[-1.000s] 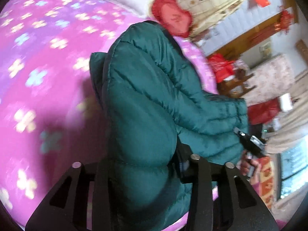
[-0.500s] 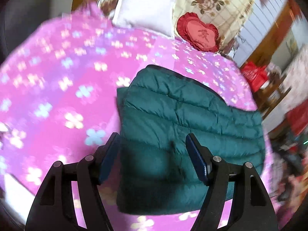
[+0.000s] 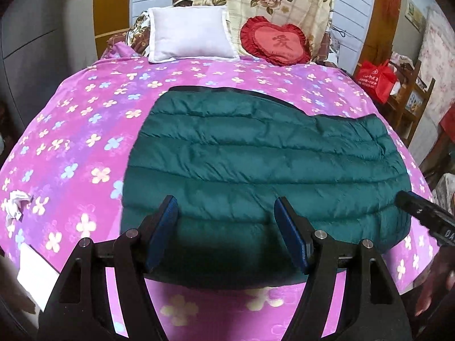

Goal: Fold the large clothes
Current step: 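Release the jacket and pull both tools back from it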

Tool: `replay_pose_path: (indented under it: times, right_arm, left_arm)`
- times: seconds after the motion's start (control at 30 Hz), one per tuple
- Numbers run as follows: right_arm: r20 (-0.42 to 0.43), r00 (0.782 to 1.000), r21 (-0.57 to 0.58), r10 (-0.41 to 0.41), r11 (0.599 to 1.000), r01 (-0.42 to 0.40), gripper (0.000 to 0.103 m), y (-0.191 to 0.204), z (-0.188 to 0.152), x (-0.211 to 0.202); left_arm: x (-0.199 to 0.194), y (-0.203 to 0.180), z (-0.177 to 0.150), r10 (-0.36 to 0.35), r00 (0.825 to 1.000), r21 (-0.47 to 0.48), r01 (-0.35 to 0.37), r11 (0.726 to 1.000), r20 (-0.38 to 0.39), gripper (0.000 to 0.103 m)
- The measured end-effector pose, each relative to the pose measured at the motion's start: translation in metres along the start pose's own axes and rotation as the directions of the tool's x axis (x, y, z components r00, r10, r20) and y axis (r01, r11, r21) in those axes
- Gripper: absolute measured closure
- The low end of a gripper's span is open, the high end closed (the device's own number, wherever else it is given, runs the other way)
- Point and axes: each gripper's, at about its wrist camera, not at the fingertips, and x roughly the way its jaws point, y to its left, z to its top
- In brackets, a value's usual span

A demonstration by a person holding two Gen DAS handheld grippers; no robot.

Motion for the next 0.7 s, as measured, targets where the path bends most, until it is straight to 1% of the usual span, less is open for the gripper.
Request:
replay_pose_path:
  times: [0.2, 0.27, 0.37, 0.47, 0.53, 0.7]
  right_arm:
    - [0.009, 1.000, -0.021, -0.030, 0.999, 0.030, 0.026, 0.016, -0.014, 0.014]
    - [0.019, 0.999, -0.033, -0.046, 0.998, 0.047, 0.026, 0.020, -0.017, 0.015]
    - [0.042, 0.998, -0.028, -0.053, 0.998, 0.054, 0.025, 0.019, -0.018, 0.013]
    - [0.053, 0.996, -0.033, -0.066, 0.997, 0.068, 0.023, 0.021, -0.017, 0.012]
    - [0.067, 0.995, -0.036, -0.074, 0.996, 0.076, 0.020, 0.021, -0.017, 0.009]
    - [0.097, 0.992, -0.026, -0.078, 0.996, 0.081, 0.018, 0.023, -0.014, 0.003]
  left_arm:
    - [0.001, -0.014, -0.010, 0.014, 1.000, 0.019, -0.014, 1.000, 0.022, 0.032]
    - [0.000, -0.018, -0.013, 0.030, 0.999, 0.031, -0.031, 0.999, 0.038, 0.032]
    - [-0.005, -0.023, -0.016, 0.045, 0.996, 0.024, -0.047, 0.999, 0.075, 0.032]
    - [-0.006, -0.027, -0.018, 0.063, 0.994, 0.023, -0.066, 0.998, 0.094, 0.032]
    - [-0.009, -0.032, -0.019, 0.082, 0.989, 0.039, -0.087, 0.995, 0.120, 0.032]
    - [-0.009, -0.037, -0.019, 0.062, 0.992, 0.037, -0.066, 0.997, 0.111, 0.032]
